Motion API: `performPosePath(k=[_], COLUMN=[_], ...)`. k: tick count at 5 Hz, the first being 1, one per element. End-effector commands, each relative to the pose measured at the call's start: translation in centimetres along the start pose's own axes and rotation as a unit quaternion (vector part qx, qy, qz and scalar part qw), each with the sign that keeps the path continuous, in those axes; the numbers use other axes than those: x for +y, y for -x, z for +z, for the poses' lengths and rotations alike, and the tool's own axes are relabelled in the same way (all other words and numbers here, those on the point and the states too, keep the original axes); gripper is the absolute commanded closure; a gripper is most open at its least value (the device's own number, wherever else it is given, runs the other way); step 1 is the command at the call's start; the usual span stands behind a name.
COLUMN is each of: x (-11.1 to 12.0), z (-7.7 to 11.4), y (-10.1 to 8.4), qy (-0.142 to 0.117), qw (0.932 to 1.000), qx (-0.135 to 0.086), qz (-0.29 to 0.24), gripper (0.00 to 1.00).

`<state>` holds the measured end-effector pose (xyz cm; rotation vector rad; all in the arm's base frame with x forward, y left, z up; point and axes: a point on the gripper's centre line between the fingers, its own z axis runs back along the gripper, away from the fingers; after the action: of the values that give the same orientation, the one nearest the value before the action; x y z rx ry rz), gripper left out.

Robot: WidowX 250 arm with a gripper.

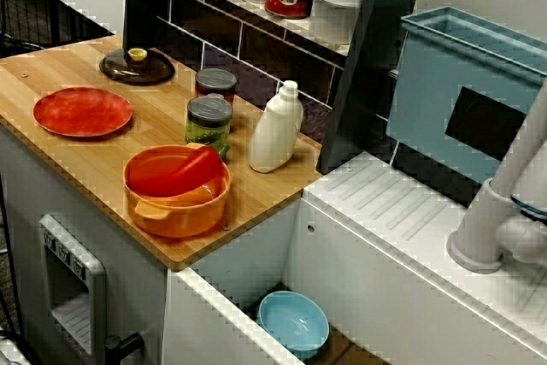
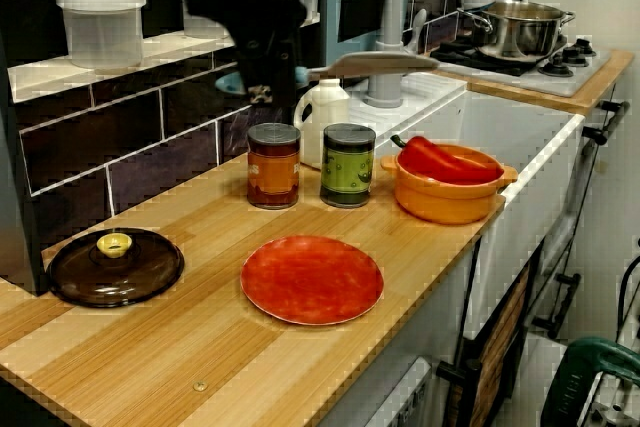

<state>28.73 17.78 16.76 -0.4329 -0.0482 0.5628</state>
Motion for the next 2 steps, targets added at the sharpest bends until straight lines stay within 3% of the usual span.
performPosePath(k=[1, 2], x=[3.29, 3.94], z=[1.39, 0.64], y=[-1.29, -1.84], qy=[-0.004, -0.012], qw=[0.9972, 0.9975], qx=[-0.068, -0.064], qz=[0.031, 0.029], gripper=[1.0, 1.0])
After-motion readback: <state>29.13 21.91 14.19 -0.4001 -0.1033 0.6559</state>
